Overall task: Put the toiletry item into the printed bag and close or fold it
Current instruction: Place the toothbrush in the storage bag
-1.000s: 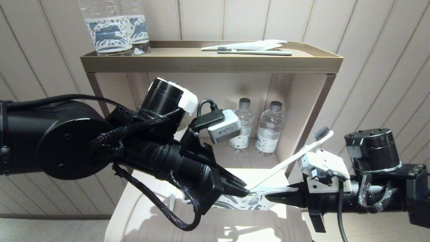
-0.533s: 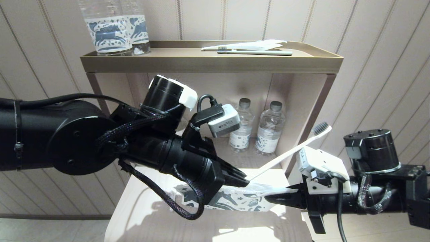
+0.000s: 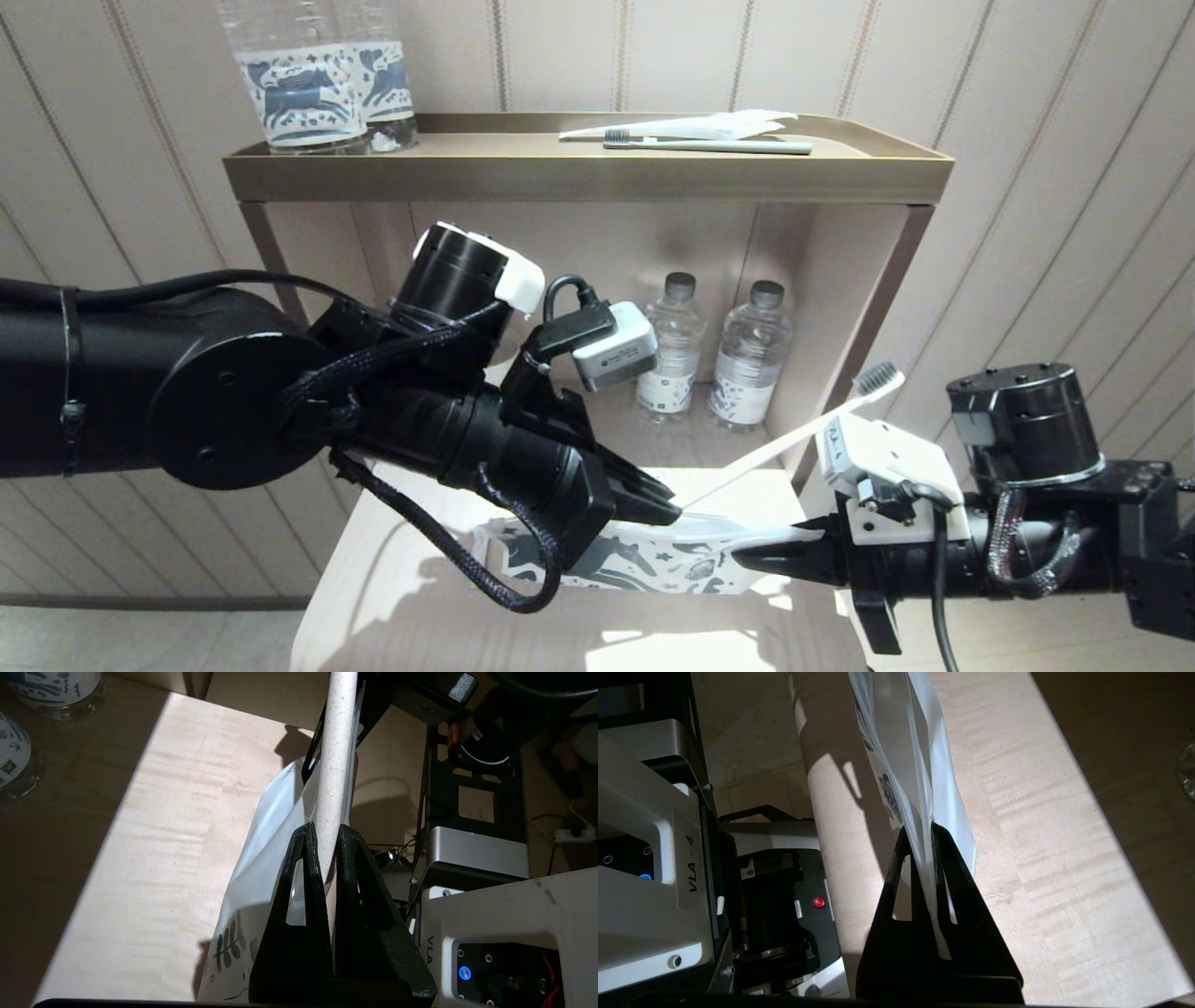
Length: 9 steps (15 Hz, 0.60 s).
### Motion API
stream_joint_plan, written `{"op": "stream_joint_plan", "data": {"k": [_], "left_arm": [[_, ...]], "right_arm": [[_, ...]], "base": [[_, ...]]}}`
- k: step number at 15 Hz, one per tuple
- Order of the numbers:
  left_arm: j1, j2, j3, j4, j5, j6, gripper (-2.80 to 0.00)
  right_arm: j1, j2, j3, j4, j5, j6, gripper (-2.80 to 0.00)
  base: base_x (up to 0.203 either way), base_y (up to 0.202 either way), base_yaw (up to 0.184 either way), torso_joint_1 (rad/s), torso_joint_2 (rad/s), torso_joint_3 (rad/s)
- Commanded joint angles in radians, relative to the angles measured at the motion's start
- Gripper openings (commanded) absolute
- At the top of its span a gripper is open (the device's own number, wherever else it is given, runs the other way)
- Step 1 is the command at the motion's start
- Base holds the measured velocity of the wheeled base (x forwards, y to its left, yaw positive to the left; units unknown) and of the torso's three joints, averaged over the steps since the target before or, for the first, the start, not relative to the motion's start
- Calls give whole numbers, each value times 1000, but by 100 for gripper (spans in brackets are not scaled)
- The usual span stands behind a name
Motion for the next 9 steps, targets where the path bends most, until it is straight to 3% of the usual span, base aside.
{"op": "stream_joint_plan", "data": {"k": [1, 9], "left_arm": [[1, -11, 16, -10, -4, 2, -280], [50, -13, 143, -157, -7, 3, -280]], "right_arm": [[0, -3, 1, -3, 4, -3, -280], [0, -6, 1, -3, 4, -3, -280]], "base": [[0, 0, 0, 0, 0, 0], [0, 0, 0, 0, 0, 0]]}}
